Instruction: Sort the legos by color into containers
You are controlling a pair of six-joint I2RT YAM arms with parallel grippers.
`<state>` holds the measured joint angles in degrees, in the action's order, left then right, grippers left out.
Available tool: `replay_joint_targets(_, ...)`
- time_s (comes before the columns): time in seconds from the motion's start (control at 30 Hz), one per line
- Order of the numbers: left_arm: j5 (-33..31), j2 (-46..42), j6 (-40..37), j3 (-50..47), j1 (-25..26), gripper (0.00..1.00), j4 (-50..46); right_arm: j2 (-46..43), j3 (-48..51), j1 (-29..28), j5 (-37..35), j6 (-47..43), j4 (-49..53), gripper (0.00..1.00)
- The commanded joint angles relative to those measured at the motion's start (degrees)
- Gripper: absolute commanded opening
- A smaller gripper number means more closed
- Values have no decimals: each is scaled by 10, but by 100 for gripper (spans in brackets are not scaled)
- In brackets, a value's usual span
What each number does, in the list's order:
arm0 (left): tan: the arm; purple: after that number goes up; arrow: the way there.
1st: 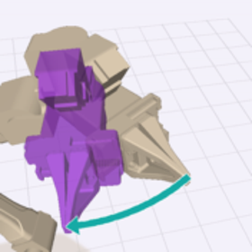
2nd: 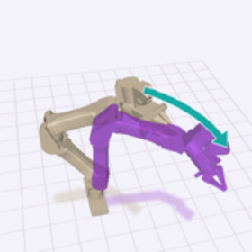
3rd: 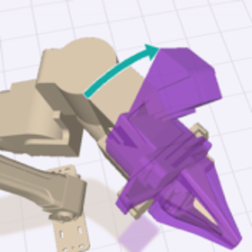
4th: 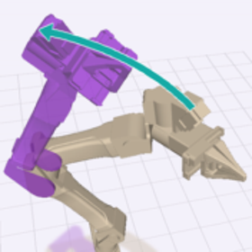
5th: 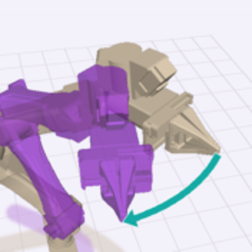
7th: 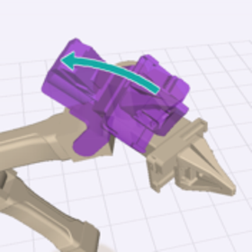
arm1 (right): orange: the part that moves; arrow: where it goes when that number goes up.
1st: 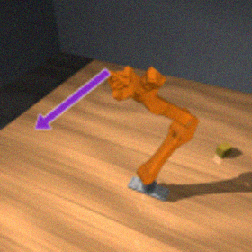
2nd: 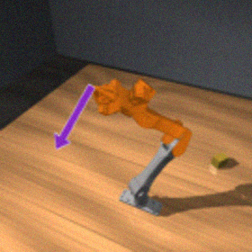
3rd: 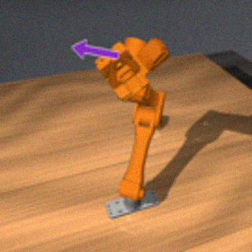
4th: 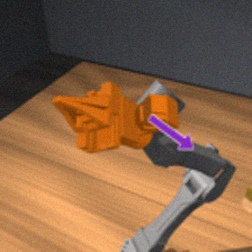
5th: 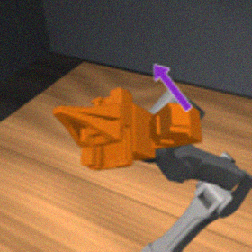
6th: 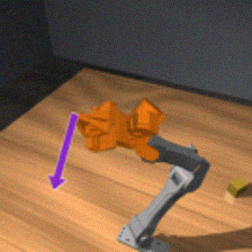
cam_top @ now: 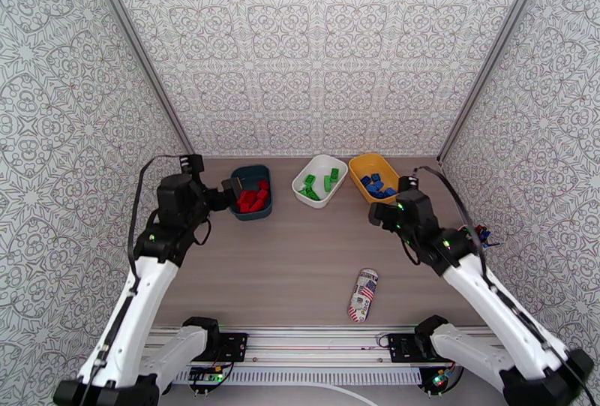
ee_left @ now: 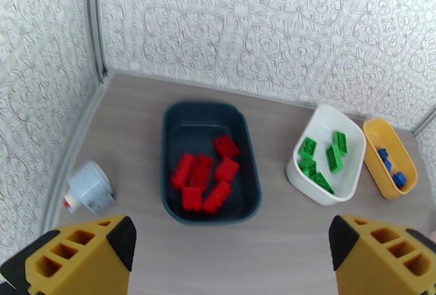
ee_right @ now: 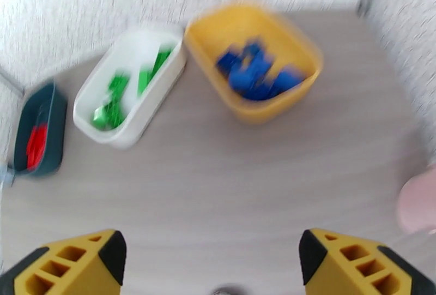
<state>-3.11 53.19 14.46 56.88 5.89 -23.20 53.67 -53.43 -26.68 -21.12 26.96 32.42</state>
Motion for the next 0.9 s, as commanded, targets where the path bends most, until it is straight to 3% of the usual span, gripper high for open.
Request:
replay_joint_targets(0.0, -58, -53, -40, -133, -2, 99, 169, -69, 112, 3, -86, -114, -168, 99)
replay_joint_targets(0.13, -95, -106, -63, -284, -6, 99, 336, -121, 261, 20, -118, -244, -408, 99)
replay_joint_targets(0.27, -147, -67, -60, -355, -25, 99, 396, -76, 296, 93, -106, -224, -436, 99)
replay_joint_targets(0.43, -185, 30, -80, -428, -30, 99, 562, 11, 335, 149, -85, -219, -536, 99)
replay_joint_targets(0.53, -175, 116, -88, -426, -37, 99, 614, 67, 345, 169, -72, -228, -594, 99)
replay_joint_targets(0.6, -169, 175, -103, -432, -36, 99, 699, 101, 354, 182, -58, -233, -639, 99)
replay_joint_targets(0.73, -129, 227, -149, -401, -40, 99, 719, 162, 373, 202, -24, -245, -740, 99)
replay_joint_targets(0.87, -91, 337, -130, -448, -76, 99, 912, 203, 379, 216, 6, -248, -819, 99)
